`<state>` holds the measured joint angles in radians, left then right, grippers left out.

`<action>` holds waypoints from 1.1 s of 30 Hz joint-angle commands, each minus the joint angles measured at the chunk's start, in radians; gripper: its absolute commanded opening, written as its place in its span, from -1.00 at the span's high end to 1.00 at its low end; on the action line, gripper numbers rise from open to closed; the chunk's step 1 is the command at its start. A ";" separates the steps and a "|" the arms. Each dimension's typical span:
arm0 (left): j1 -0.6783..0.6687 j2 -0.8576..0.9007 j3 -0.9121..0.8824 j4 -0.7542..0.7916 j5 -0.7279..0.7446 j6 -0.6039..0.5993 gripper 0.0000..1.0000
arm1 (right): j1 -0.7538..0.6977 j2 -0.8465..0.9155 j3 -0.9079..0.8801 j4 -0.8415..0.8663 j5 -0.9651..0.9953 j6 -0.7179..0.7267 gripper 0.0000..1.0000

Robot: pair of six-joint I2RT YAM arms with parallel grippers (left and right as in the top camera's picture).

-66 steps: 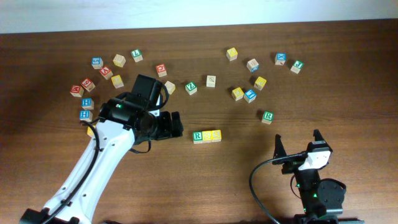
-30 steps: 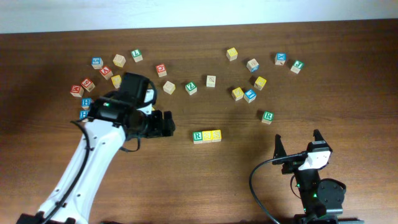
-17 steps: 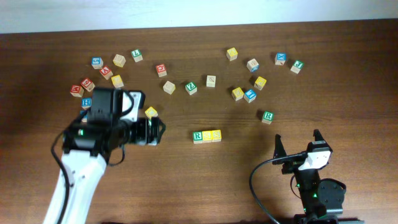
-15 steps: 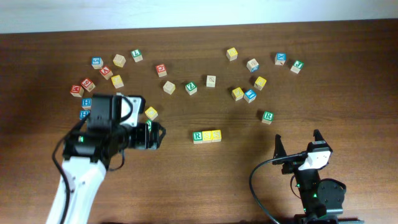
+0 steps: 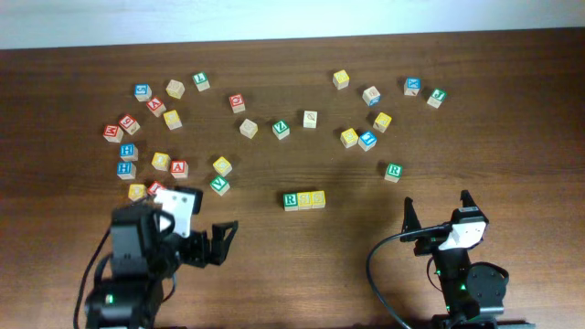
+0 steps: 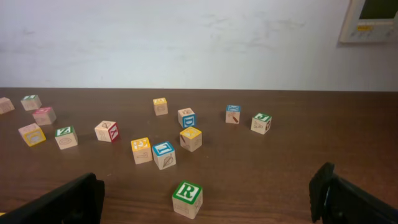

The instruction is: Spell out RSS

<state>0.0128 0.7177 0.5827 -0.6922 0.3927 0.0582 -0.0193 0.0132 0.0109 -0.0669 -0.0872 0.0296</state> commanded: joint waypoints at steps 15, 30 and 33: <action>0.025 -0.385 -0.163 -0.041 -0.076 0.019 -0.98 | -0.007 -0.010 -0.005 -0.005 -0.006 0.005 -0.96; 0.025 -0.529 -0.273 0.091 -0.087 -0.001 -0.98 | -0.007 -0.010 -0.005 -0.005 -0.006 0.005 -0.96; 0.025 -0.583 -0.309 0.161 -0.097 -0.001 -0.98 | -0.007 -0.010 -0.005 -0.005 -0.006 0.005 -0.97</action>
<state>0.0315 0.1902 0.3103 -0.5900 0.3126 0.0597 -0.0193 0.0128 0.0109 -0.0669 -0.0868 0.0299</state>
